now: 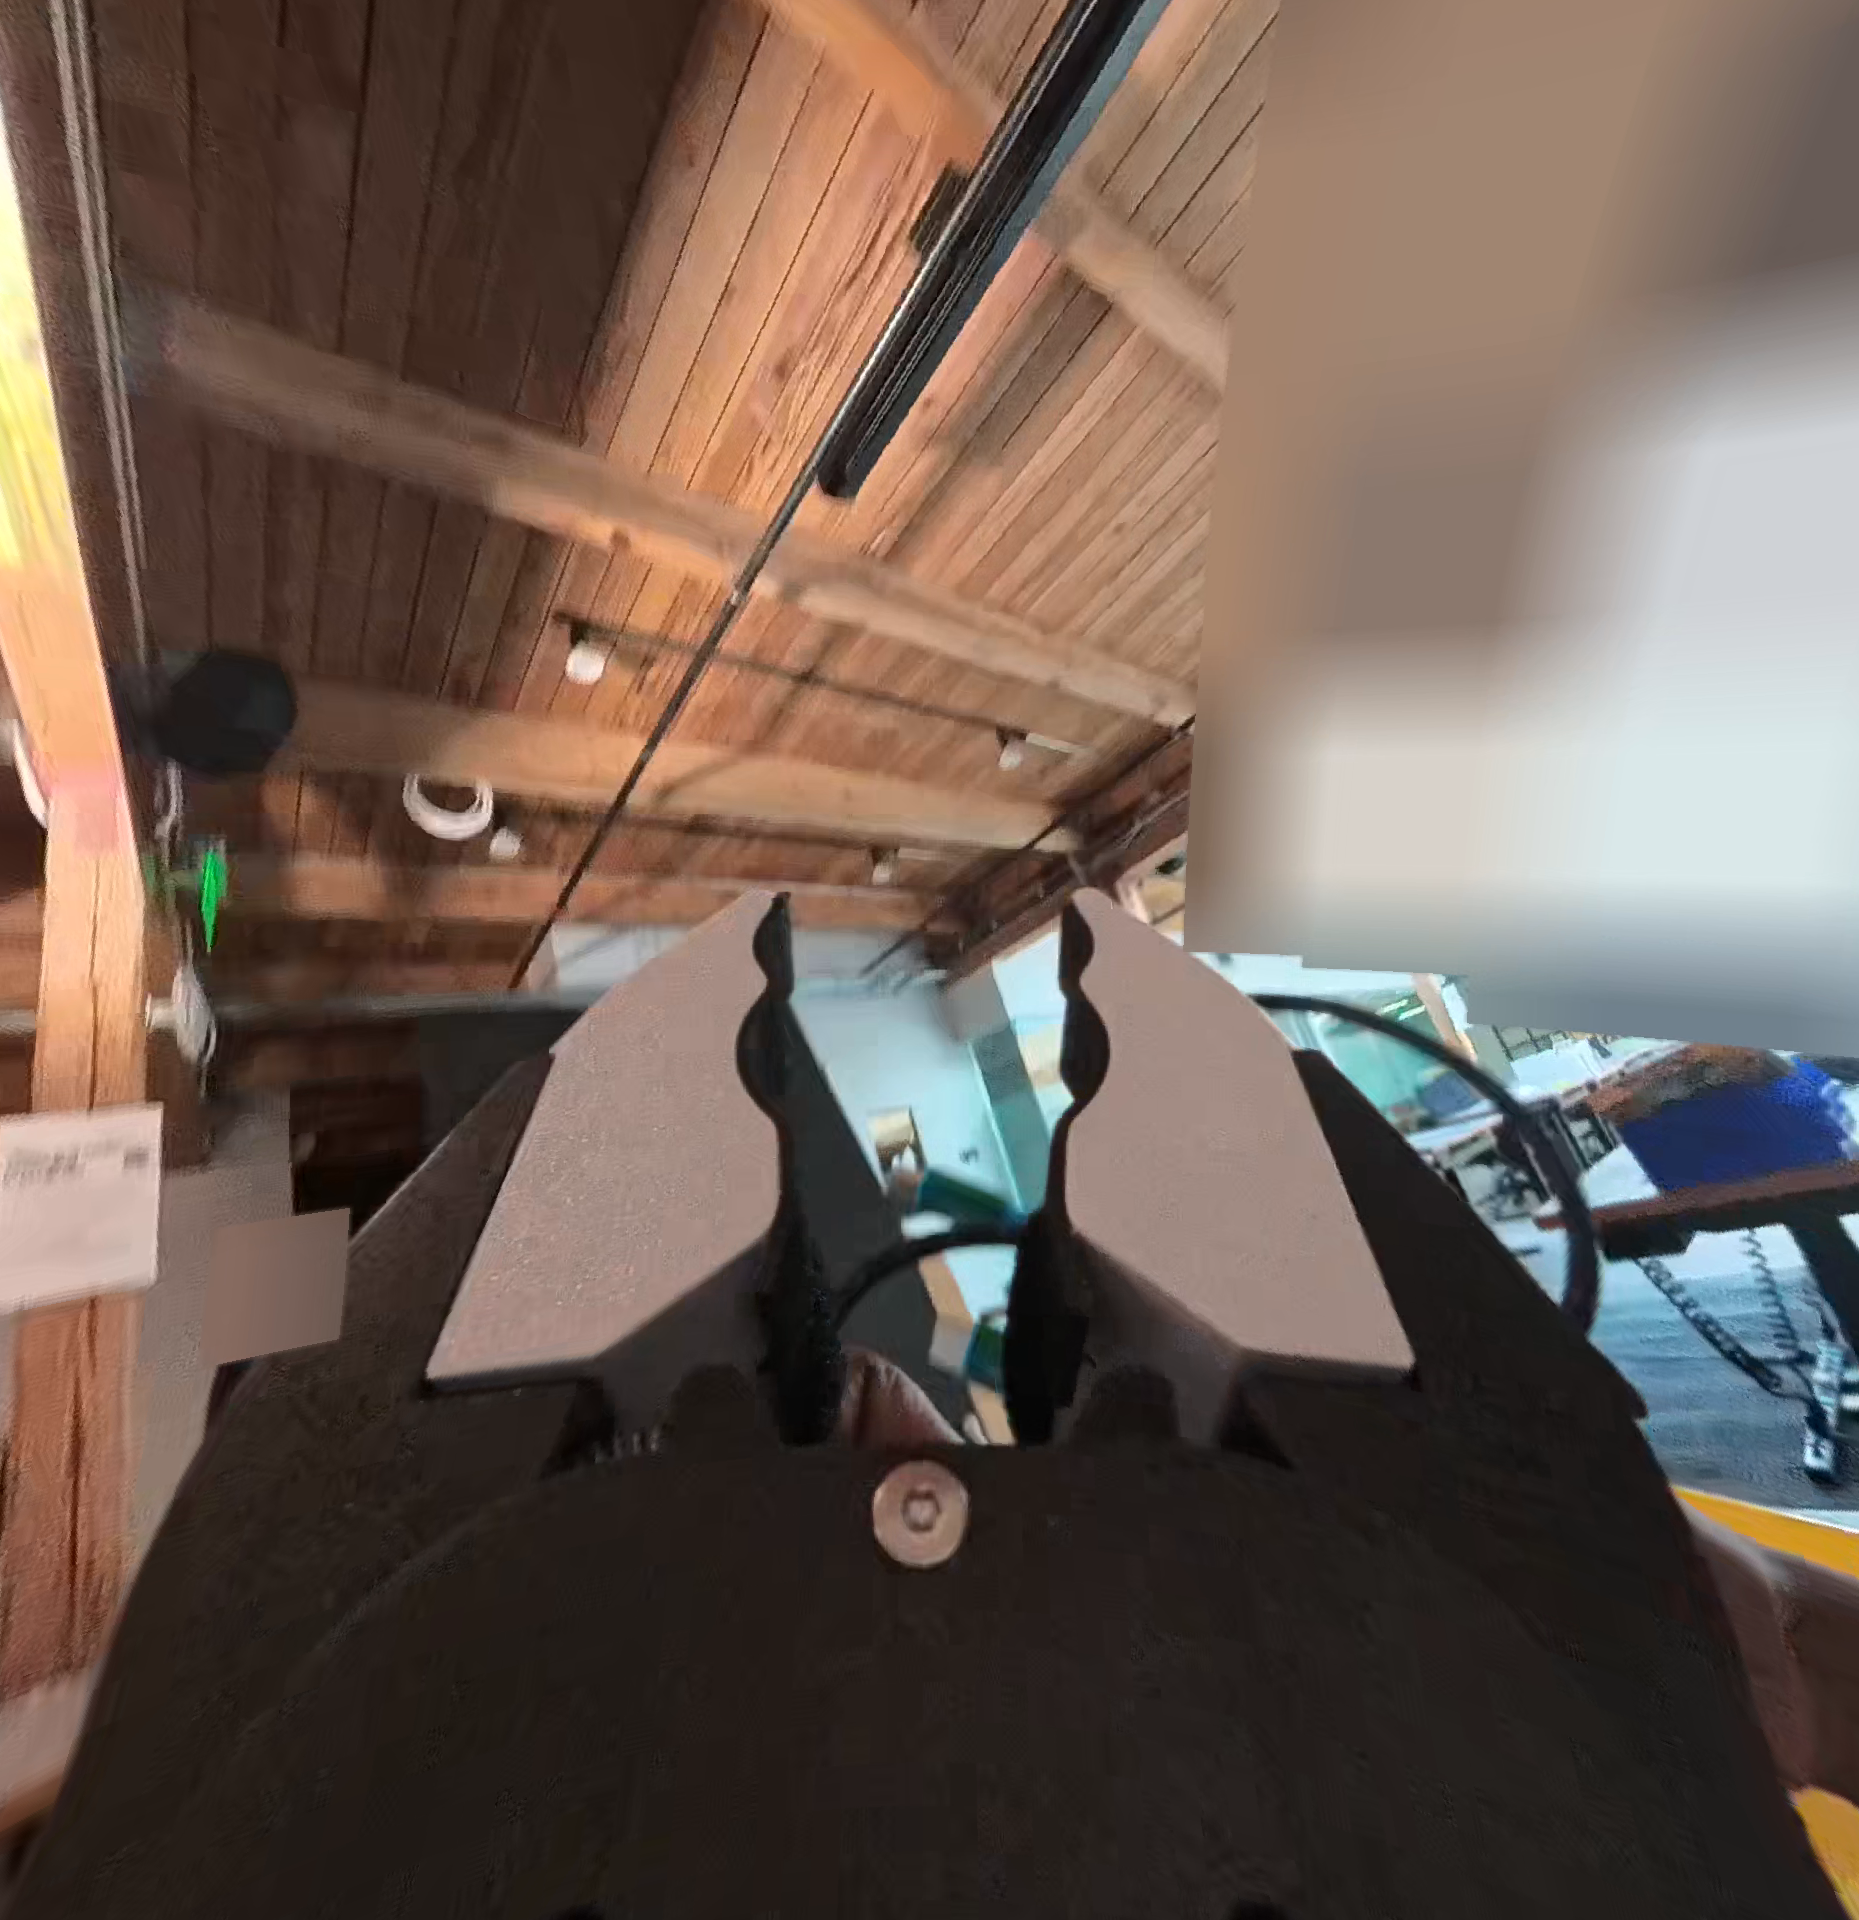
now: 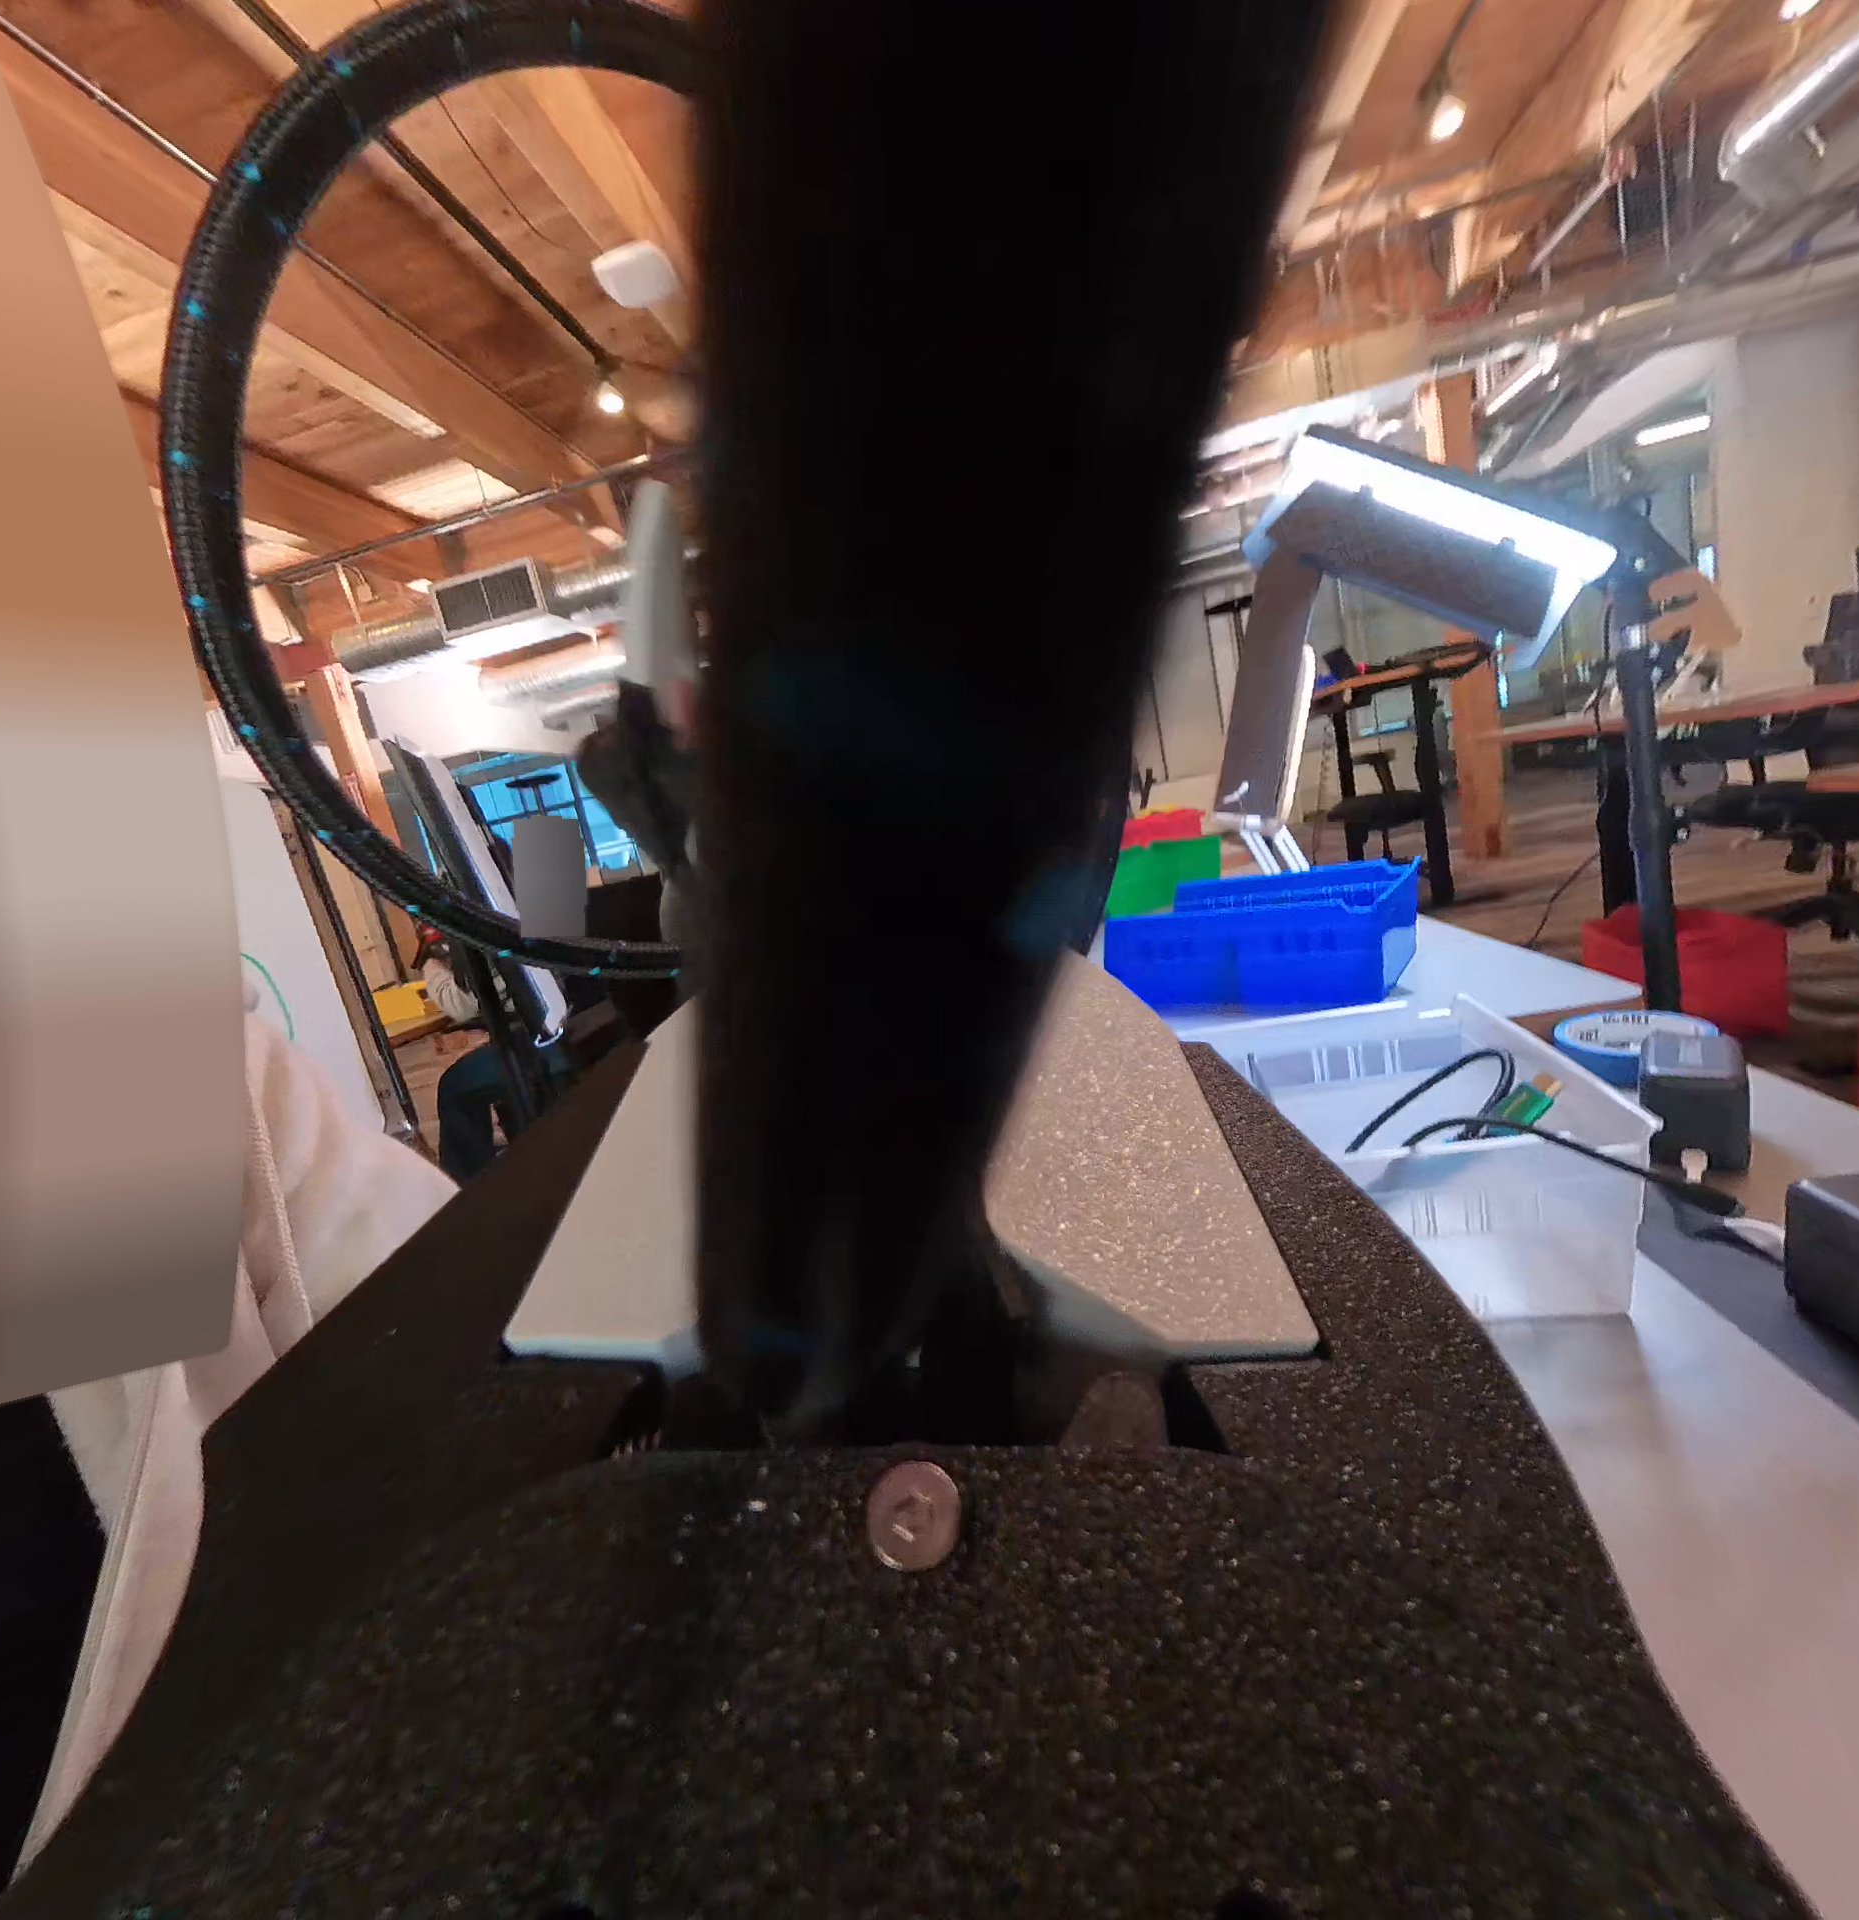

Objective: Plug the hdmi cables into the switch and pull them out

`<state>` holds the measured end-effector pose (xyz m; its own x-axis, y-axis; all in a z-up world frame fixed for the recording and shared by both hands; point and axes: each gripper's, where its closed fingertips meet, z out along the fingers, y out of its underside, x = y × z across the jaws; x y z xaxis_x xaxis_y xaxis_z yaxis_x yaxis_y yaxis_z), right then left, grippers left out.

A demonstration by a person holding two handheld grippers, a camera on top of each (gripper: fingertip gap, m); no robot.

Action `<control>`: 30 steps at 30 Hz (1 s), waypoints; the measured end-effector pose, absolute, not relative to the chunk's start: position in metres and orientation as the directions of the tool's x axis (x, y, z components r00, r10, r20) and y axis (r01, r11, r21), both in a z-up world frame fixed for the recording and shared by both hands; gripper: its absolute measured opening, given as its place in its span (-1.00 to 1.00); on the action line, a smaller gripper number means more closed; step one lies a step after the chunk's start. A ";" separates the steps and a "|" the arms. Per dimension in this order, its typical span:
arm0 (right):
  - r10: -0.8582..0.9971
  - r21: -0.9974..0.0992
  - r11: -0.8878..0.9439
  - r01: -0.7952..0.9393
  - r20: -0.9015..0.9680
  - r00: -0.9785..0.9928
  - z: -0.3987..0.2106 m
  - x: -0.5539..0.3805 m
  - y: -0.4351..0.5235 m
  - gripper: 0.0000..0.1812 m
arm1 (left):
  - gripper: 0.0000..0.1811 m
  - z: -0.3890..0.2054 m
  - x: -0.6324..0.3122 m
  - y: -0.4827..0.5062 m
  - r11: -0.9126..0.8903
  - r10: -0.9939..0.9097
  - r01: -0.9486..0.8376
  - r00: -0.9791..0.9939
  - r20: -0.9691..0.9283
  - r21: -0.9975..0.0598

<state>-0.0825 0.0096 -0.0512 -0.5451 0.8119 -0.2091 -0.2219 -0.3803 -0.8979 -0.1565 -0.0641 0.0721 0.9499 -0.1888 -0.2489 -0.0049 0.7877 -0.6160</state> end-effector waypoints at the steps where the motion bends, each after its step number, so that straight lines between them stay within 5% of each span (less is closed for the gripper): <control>1: 0.814 -0.893 -0.378 -0.243 -0.196 -0.546 -0.046 -0.078 0.010 0.39 | -0.35 0.066 -0.170 -0.047 0.729 -0.181 0.011 0.967 -0.177 -0.685; 3: 0.819 -0.875 -0.380 -0.298 -0.169 -0.548 -0.035 -0.068 0.013 0.77 | 0.00 0.044 -0.186 -0.012 0.588 -0.188 0.055 0.980 -0.070 -0.807; 8: 0.839 -0.801 -0.393 -0.451 -0.111 -0.533 -0.011 -0.044 0.023 0.55 | 0.33 -0.003 -0.152 0.035 0.204 -0.576 0.408 0.785 0.228 -0.890; 11: 0.845 -0.769 -0.405 -0.495 -0.108 -0.523 -0.006 -0.039 0.027 0.41 | 0.10 -0.036 -0.107 0.039 -0.061 -0.773 0.427 0.552 0.314 -0.902; 14: 0.827 -0.760 -0.442 -0.477 -0.139 -0.545 -0.008 -0.042 0.029 0.26 | -0.30 -0.031 -0.085 0.023 -0.091 -0.889 0.553 0.329 0.317 -0.828; 17: 0.833 -0.763 -0.439 -0.474 -0.148 -0.533 -0.012 -0.046 0.030 0.55 | -0.31 -0.034 -0.087 0.023 -0.011 -0.893 0.594 0.356 0.275 -0.804; 22: 0.832 -0.769 -0.435 -0.468 -0.146 -0.535 -0.014 -0.051 0.026 0.57 | -0.16 -0.051 -0.076 0.013 -0.004 -0.907 0.496 0.364 0.212 -0.868; 26: 0.843 -0.823 -0.390 -0.413 -0.139 -0.519 -0.025 -0.068 0.014 0.56 | -0.45 -0.073 -0.034 0.012 0.021 -0.924 0.288 0.371 0.092 -0.957; 27: 0.853 -0.837 -0.370 -0.403 -0.135 -0.504 -0.028 -0.072 0.012 0.22 | -0.60 -0.072 -0.033 0.012 0.074 -0.917 0.288 0.396 0.048 -0.955; 30: 0.881 -0.899 -0.293 -0.326 -0.122 -0.457 -0.035 -0.075 0.014 -0.86 | -0.62 -0.076 -0.038 0.014 0.082 -0.911 0.250 0.410 0.029 -0.965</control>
